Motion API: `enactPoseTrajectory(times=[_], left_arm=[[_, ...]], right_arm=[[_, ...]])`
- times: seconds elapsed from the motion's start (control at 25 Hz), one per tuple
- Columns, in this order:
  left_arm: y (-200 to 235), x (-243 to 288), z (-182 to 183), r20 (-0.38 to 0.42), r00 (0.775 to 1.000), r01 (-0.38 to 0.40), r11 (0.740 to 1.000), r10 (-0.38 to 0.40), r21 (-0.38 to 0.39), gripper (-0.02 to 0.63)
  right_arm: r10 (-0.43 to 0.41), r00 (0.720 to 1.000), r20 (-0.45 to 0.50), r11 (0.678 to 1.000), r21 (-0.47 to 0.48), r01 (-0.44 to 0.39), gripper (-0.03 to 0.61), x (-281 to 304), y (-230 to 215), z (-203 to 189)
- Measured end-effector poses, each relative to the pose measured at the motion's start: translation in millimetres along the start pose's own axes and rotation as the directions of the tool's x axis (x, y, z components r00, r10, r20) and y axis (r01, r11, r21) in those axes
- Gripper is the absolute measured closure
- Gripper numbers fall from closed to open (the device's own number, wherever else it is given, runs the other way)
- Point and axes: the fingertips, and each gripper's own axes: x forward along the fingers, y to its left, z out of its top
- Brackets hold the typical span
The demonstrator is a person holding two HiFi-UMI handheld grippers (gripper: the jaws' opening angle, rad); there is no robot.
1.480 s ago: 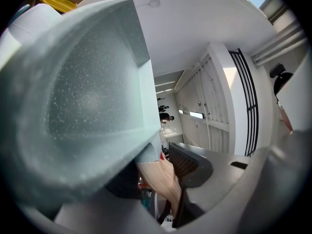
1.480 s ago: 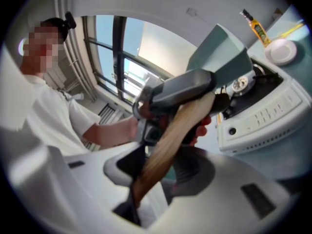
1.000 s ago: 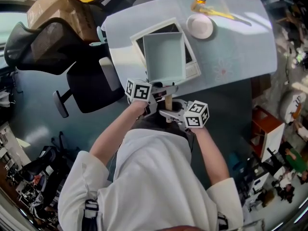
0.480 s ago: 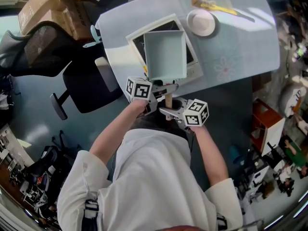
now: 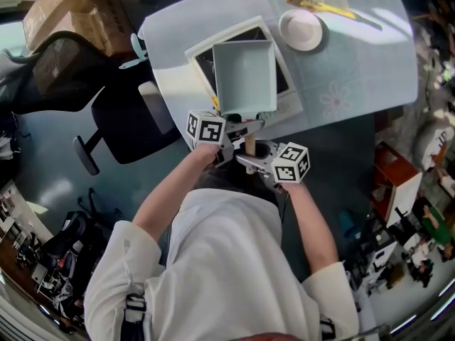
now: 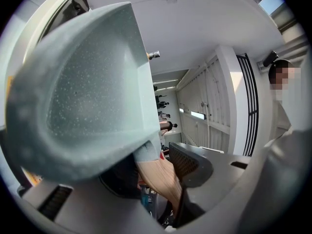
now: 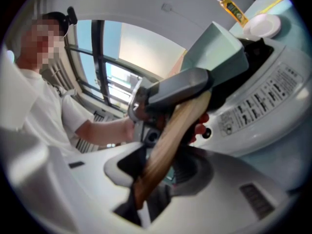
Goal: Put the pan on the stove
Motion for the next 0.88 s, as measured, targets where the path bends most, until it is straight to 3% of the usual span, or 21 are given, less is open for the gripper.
enactPoseTrajectory(times=[0.64,0.88], left_arm=[[9.7,10.1,-0.9,0.014,0.999,-0.046,0.999,0.046,0.019,0.408],[7.7,12.2,0.7,0.019,0.999,-0.037,0.999,0.036,0.000,0.362]], right_arm=[[-0.025,1.000,0.008,0.999,0.026,0.025,0.403,-4.3,-13.8,-0.1],[-0.019,0.999,0.032,0.998,0.060,0.017,0.403,-6.4,-15.1,2.7]])
